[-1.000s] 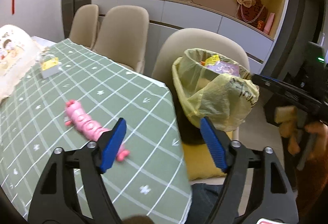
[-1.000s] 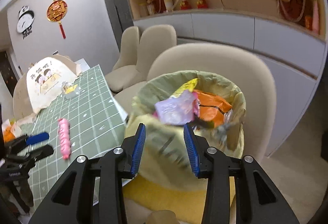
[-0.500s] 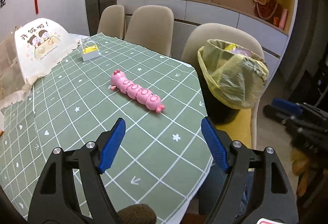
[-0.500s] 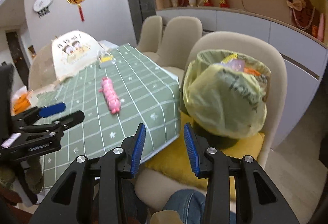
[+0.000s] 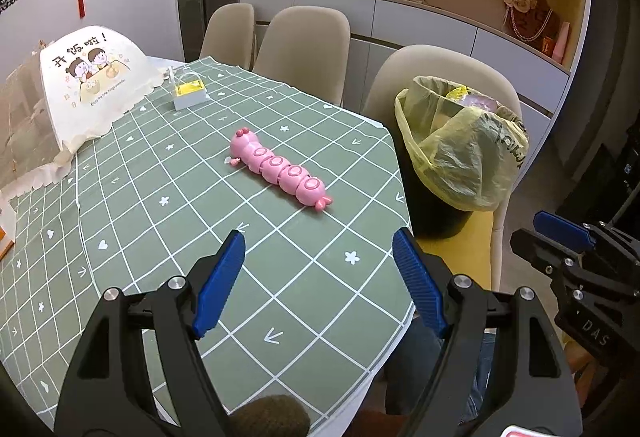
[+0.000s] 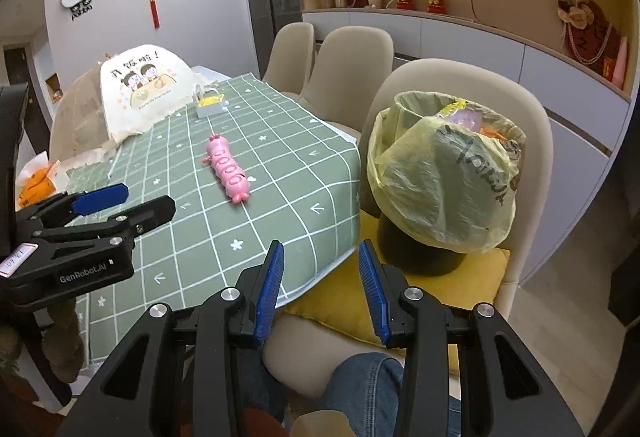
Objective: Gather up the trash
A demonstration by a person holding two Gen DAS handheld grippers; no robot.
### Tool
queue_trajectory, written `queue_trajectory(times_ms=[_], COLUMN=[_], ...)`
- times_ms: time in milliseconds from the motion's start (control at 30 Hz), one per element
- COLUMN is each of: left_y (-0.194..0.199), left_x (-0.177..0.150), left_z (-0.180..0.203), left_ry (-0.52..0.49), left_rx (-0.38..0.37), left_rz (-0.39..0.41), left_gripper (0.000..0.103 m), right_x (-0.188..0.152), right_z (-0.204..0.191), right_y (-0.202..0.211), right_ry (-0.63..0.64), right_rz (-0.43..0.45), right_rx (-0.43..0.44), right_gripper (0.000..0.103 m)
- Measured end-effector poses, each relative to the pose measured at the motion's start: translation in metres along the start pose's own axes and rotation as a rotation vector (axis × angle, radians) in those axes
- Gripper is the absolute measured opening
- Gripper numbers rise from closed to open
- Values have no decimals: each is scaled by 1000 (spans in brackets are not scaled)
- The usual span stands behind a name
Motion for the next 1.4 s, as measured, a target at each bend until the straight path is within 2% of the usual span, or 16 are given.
queue_trajectory(times_ms=[1400], left_y=[-3], left_x=[-8], left_z=[13], left_ry=[-57], left_rx=[-10], left_rz=[-15], left_gripper=[72], right_x=[-8], right_z=[12], right_y=[5], right_ry=[-31], right_rz=[-3], right_rx=[-42], right_gripper=[37])
Point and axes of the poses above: each gripper's, at about its wrist camera, not at the fingertips, and y roughly against the way its jaws point, z to its right, x to its top, the point moved 4 cm from there along -y, roughly the way its jaws point, and after that the axes turned 12 degrees about -x, right-handed, at the moved point
